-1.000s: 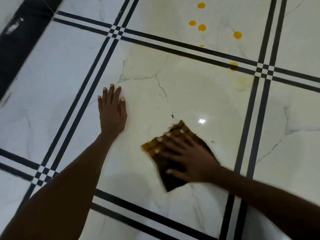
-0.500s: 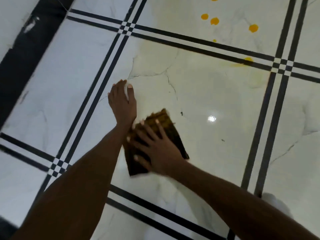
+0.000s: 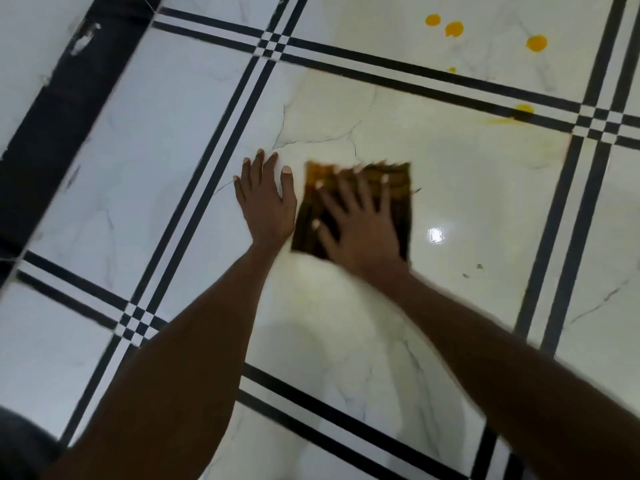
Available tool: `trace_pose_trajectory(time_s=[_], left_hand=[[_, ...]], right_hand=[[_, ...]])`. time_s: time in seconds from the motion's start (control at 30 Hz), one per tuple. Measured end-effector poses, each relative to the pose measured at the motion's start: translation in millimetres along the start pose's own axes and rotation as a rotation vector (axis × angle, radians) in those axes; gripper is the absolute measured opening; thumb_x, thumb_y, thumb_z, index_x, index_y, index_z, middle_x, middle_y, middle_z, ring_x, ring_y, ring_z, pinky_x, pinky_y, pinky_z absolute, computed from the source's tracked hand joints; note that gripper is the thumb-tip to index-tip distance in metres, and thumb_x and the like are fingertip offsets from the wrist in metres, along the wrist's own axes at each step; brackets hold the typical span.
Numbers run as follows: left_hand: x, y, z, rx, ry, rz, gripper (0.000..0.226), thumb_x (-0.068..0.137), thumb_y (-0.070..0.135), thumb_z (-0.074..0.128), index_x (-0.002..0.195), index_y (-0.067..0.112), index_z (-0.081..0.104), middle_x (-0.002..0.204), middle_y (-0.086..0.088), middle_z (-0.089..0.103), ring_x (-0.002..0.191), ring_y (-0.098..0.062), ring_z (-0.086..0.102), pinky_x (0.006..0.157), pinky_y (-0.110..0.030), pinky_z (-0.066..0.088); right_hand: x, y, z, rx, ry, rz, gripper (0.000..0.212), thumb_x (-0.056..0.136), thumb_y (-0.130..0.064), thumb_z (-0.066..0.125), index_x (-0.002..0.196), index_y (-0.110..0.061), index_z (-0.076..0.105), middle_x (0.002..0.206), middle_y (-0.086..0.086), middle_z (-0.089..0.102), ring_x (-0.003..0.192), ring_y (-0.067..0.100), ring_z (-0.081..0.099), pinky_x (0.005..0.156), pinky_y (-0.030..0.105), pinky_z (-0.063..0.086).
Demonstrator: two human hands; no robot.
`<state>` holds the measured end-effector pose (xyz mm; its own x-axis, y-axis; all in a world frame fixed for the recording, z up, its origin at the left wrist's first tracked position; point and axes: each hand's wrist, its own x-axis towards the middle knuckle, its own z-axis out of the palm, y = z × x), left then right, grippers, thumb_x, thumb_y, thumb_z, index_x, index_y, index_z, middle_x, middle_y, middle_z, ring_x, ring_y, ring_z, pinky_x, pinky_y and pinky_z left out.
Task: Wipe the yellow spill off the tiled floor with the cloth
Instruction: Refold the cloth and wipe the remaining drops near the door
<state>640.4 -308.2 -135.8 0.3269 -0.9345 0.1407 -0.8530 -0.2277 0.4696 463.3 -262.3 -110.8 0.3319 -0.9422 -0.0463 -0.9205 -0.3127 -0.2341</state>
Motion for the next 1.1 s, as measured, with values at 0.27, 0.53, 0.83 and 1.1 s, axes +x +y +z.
trace_pose_trajectory(time_s=[0.27,0.53,0.83,1.1], left_hand=[[1.6,5.4,-2.5,-0.021,-0.063,-0.02,0.058,0.107,0.046,0.028,0.152,0.015,0.048,0.166,-0.005,0.037,0.159,-0.028,0.021,0.129,-0.055,0.009],[0.5,2.0,2.7,0.069,-0.054,0.031,0.06,0.105,0.046,0.036,0.155,0.013,0.042,0.168,-0.009,0.033,0.159,-0.033,0.019,0.129,-0.057,0.008],[3.3,20.2,7.8,0.123,-0.049,-0.025,0.068,0.1,0.055,0.037,0.147,0.007,0.045,0.163,-0.015,0.037,0.156,-0.039,0.022,0.124,-0.069,0.007],[28.1,55.3,26.1,0.142,-0.061,0.272,0.065,0.1,0.054,0.04,0.143,0.005,0.048,0.159,-0.016,0.041,0.153,-0.038,0.029,0.128,-0.059,0.012]], right_hand=[[-124.9,48.8,2.2,0.0,-0.207,-0.759,0.058,0.106,-0.059,0.04,0.159,-0.037,0.038,0.172,-0.003,0.021,0.163,0.023,0.011,0.132,0.049,-0.002],[10.5,95.5,-21.5,-0.104,0.016,0.043,0.066,0.107,-0.062,0.018,0.166,-0.034,0.017,0.177,0.003,0.006,0.164,0.031,0.001,0.128,0.065,0.003],[-97.8,154.8,-34.8,-0.138,-0.201,-0.508,0.066,0.108,-0.06,0.033,0.166,-0.034,0.017,0.177,-0.002,0.002,0.164,0.025,-0.004,0.131,0.056,-0.001],[27.2,230.3,-54.0,-0.08,0.072,0.315,0.068,0.105,-0.063,0.021,0.166,-0.032,0.022,0.176,0.002,0.014,0.163,0.029,0.006,0.129,0.064,0.002]])
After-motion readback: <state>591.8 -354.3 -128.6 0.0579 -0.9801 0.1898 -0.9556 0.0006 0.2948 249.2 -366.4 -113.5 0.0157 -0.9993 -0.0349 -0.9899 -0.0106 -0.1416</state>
